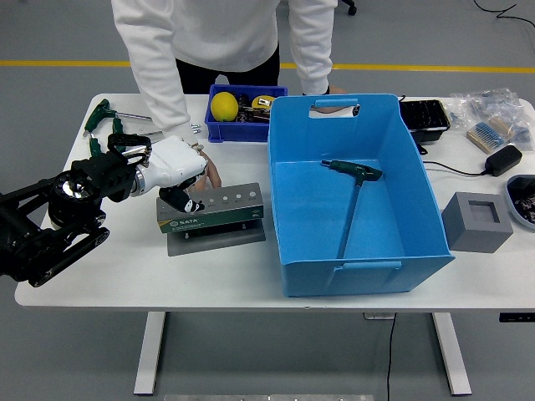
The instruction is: Lift tool from toolbox,place it in box,lift tool from toolbox,place it in box
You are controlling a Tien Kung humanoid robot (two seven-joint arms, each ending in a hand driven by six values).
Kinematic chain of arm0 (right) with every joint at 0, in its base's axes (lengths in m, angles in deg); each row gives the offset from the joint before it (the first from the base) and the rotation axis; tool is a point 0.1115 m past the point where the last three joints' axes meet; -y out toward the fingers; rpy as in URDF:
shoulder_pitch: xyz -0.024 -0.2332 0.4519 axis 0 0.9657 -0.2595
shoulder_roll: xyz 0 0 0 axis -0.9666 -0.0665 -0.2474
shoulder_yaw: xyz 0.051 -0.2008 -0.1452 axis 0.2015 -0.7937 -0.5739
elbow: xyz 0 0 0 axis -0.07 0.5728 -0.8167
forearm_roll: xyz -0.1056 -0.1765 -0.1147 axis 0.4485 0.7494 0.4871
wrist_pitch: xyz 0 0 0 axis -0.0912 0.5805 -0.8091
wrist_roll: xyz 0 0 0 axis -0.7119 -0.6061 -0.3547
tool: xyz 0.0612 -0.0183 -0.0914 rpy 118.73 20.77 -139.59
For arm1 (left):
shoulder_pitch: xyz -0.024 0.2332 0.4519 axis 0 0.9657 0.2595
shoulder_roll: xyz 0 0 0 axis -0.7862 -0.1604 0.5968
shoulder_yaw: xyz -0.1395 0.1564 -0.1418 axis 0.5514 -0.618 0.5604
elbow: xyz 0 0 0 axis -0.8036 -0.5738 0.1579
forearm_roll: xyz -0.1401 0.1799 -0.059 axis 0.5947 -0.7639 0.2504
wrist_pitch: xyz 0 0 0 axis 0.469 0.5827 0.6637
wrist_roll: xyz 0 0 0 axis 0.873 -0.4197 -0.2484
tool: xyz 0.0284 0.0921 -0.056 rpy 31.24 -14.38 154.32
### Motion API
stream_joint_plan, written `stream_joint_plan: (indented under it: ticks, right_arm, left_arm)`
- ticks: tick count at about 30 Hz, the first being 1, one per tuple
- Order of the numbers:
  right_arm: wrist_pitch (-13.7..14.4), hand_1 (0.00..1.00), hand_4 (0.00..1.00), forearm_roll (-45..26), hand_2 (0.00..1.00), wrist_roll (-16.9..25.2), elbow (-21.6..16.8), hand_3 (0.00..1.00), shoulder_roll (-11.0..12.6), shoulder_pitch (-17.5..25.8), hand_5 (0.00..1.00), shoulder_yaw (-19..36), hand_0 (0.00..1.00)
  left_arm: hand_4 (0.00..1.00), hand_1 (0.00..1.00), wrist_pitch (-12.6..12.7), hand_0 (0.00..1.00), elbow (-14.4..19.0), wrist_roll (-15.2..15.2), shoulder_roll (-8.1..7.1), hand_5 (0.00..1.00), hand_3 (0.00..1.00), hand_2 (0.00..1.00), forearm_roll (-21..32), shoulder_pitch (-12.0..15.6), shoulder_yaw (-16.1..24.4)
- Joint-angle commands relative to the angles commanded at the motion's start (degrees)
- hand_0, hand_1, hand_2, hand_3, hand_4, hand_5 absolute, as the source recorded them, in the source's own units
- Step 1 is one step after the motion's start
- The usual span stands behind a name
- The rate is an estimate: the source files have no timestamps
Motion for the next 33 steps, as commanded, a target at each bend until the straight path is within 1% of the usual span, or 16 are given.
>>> stream_joint_plan:
  ticks: [2, 3, 8, 9, 14, 15, 18, 20, 21, 23, 26, 27, 28, 32, 33]
  right_arm:
    - [0.02, 0.653, 0.874, -0.06, 0.738, -0.01, -0.01, 0.658, -0.03, 0.03, 0.820, 0.00, 0.698]
    - [0.02, 0.653, 0.874, -0.07, 0.738, -0.01, 0.00, 0.659, -0.03, 0.05, 0.819, 0.00, 0.700]
    - [0.02, 0.653, 0.874, 0.37, 0.738, -0.11, -0.01, 0.659, -0.09, 0.13, 0.819, 0.29, 0.700]
    - [0.02, 0.653, 0.874, 0.40, 0.738, -0.13, -0.02, 0.658, -0.10, 0.16, 0.819, 0.32, 0.699]
    - [0.04, 0.653, 0.874, 0.55, 0.738, -0.16, -0.02, 0.658, -0.15, 0.29, 0.819, 0.46, 0.699]
    - [0.04, 0.653, 0.874, 0.58, 0.738, -0.17, -0.02, 0.659, -0.16, 0.33, 0.819, 0.49, 0.700]
    - [0.05, 0.653, 0.874, 0.72, 0.738, -0.20, -0.02, 0.659, -0.19, 0.41, 0.819, 0.59, 0.700]
    - [0.07, 0.653, 0.874, 0.81, 0.738, -0.22, -0.02, 0.659, -0.22, 0.47, 0.819, 0.64, 0.700]
    - [0.07, 0.652, 0.874, 0.84, 0.738, -0.22, -0.02, 0.659, -0.23, 0.50, 0.819, 0.67, 0.699]
    - [0.09, 0.652, 0.874, 0.90, 0.738, -0.24, -0.03, 0.659, -0.25, 0.53, 0.819, 0.72, 0.699]
    - [0.13, 0.652, 0.874, 0.93, 0.738, -0.25, -0.03, 0.659, -0.28, 0.56, 0.819, 0.73, 0.699]
    - [0.13, 0.653, 0.874, 0.92, 0.738, -0.25, -0.04, 0.659, -0.29, 0.60, 0.819, 0.72, 0.699]
    - [0.13, 0.653, 0.874, 0.84, 0.738, -0.23, -0.04, 0.659, -0.29, 0.61, 0.819, 0.66, 0.699]
    - [0.15, 0.653, 0.874, 0.49, 0.738, -0.12, -0.01, 0.659, -0.26, 0.56, 0.819, 0.44, 0.699]
    - [0.15, 0.653, 0.874, 0.42, 0.738, -0.10, -0.01, 0.659, -0.25, 0.55, 0.819, 0.39, 0.699]
  left_arm:
    - [0.816, 0.116, 1.00, 0.361, -0.04, 0.12, -0.02, 0.549, 0.080, 0.113, 0.00, 0.12, 0.13]
    - [0.836, 0.083, 1.30, 0.259, -0.03, 0.17, -0.03, 0.545, 0.066, 0.092, 0.00, 0.17, 0.19]
    - [0.836, 0.083, 3.17, 0.259, -0.02, 0.47, 0.05, 0.545, 0.066, 0.092, 0.00, 0.22, 0.17]
    - [0.877, 0.046, 3.47, 0.176, -0.02, 0.47, 0.03, 0.525, 0.054, 0.074, 0.00, 0.23, 0.16]
    - [0.877, 0.046, 4.75, 0.176, -0.10, 0.59, -0.07, 0.525, 0.054, 0.074, 0.00, 0.39, 0.42]
    - [0.875, 0.024, 5.30, 0.143, -0.06, 0.74, -0.10, 0.437, 0.044, 0.062, 0.00, 0.47, 0.61]
    - [0.875, 0.024, 6.76, 0.143, 0.20, 1.05, -0.17, 0.437, 0.044, 0.062, 0.00, 0.65, 1.09]
    - [0.875, 0.024, 8.56, 0.143, 0.55, 1.17, -0.23, 0.437, 0.044, 0.062, 0.00, 0.82, 1.60]
    - [0.789, 0.002, 9.02, 0.127, 0.68, 1.23, -0.24, 0.330, 0.033, 0.044, 0.00, 0.87, 1.79]
    - [0.789, 0.002, 9.80, 0.127, 1.14, 1.37, -0.32, 0.330, 0.033, 0.044, 0.00, 0.96, 2.37]
    - [0.789, 0.002, 10.23, 0.127, 2.08, 1.46, -0.47, 0.330, 0.033, 0.044, 0.00, 0.92, 2.99]
    - [0.759, 0.002, 10.19, 0.128, 2.60, 1.46, -0.56, 0.313, 0.029, 0.035, 0.00, 0.90, 3.35]
    - [0.759, 0.002, 10.14, 0.128, 3.10, 1.47, -0.64, 0.313, 0.029, 0.035, 0.00, 0.85, 3.65]
    - [0.759, 0.002, 9.37, 0.128, 5.60, 1.27, -1.00, 0.313, 0.029, 0.035, 0.00, 0.02, 4.08]
    - [0.742, 0.002, 9.08, 0.129, 6.39, 1.19, -1.12, 0.288, 0.030, 0.036, 0.00, -0.23, 4.16]
